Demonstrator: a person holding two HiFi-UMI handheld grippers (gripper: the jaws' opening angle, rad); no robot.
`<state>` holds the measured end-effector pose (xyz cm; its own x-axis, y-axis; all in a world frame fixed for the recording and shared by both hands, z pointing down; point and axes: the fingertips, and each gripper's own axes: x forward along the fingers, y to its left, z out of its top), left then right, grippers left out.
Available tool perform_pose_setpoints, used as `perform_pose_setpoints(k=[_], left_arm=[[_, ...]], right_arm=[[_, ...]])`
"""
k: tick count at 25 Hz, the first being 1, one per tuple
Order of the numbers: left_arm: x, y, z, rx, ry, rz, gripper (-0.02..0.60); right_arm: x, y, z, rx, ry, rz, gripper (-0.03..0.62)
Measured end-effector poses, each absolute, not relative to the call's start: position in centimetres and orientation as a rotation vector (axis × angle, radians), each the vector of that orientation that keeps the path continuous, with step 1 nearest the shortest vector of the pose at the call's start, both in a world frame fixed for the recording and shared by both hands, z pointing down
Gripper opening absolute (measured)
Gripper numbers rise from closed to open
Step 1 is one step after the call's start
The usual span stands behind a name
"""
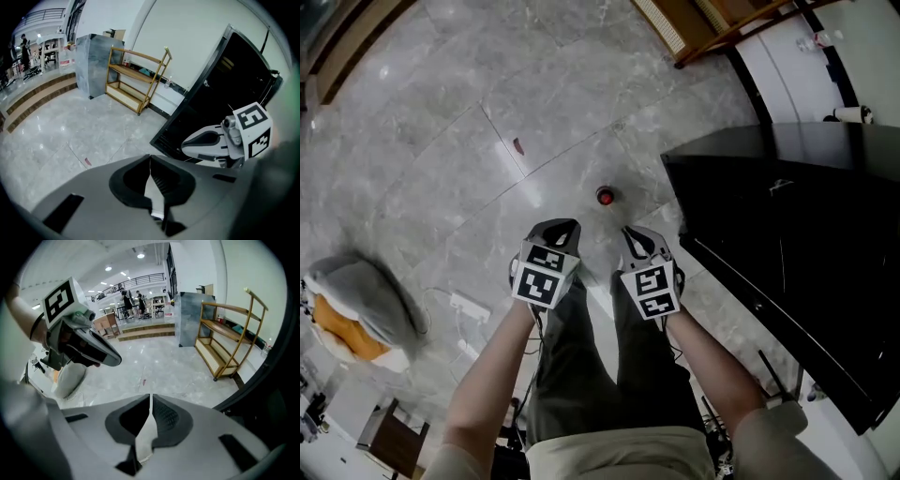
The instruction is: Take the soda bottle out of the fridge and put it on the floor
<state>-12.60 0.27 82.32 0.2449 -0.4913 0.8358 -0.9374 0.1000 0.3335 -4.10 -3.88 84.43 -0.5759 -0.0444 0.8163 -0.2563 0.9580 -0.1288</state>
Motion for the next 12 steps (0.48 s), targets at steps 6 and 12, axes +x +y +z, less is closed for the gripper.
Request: perform_pose_setpoints(k=[6,12], left_arm=[[-13.4,0.3,75.5,1.562,-1.478,0.519,0.006],[-14.1,-1.0,67.4,1.645,-1.58,0.525,0.006]], right_arm=[[-3.9,-4.2,75.9,0.242,-2.284,0.29,0.005],[-3.0,-6.0,67.1,0.282,-2.407,0.147,0.005]])
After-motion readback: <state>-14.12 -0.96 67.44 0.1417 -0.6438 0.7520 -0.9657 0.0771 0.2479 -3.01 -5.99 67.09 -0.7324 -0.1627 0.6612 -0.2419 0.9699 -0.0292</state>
